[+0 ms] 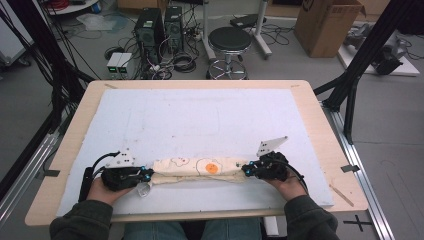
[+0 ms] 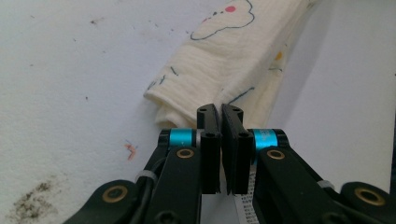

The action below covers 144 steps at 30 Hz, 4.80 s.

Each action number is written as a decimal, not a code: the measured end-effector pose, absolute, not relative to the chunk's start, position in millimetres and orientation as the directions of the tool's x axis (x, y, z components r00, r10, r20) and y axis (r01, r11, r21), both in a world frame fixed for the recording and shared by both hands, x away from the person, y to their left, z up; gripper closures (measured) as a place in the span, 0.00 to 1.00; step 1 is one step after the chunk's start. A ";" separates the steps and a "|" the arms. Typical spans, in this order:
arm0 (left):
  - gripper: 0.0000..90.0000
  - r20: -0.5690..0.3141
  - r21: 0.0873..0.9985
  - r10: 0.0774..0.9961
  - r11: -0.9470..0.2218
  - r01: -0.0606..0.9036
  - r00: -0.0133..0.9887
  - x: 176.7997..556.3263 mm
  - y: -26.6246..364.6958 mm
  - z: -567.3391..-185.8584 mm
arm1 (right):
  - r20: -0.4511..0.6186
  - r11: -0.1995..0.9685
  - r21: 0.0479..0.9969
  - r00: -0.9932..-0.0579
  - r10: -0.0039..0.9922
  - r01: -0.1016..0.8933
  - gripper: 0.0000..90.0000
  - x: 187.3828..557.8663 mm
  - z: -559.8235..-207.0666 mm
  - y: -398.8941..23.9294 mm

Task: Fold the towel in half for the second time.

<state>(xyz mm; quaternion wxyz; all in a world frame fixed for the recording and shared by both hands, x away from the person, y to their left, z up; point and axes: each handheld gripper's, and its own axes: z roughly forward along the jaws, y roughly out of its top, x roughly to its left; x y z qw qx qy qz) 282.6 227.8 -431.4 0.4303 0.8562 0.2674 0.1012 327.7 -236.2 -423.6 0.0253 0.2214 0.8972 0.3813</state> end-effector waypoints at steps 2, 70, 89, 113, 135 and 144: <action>0.95 -0.057 0.786 0.541 -0.494 0.372 0.839 281.0 227.2 -433.2 | 0.121 0.610 0.700 -0.903 0.412 0.372 0.94 326.9 -425.5 -236.4; 0.78 -0.080 0.838 0.485 -0.440 0.322 0.871 312.9 180.6 -395.8 | 0.117 0.627 0.697 -0.918 0.379 0.348 0.66 337.9 -434.5 -175.9; 0.87 -0.133 0.735 0.421 -0.565 0.375 0.897 318.9 161.1 -431.3 | 0.118 0.620 0.704 -0.918 0.379 0.346 0.66 338.1 -434.1 -177.9; 0.83 -0.082 0.725 0.418 -0.598 0.341 0.905 310.3 161.7 -433.3 | 0.085 0.700 0.659 -0.952 0.294 0.275 0.87 336.4 -428.3 -142.5; 0.76 -0.109 0.745 0.464 -0.547 0.381 0.879 295.3 194.1 -435.9 | 0.087 0.665 0.682 -0.937 0.339 0.304 0.83 328.9 -431.6 -202.7; 0.75 -0.114 0.740 0.464 -0.550 0.386 0.879 295.7 195.3 -436.5 | 0.088 0.645 0.697 -0.931 0.355 0.312 0.82 325.3 -431.7 -216.0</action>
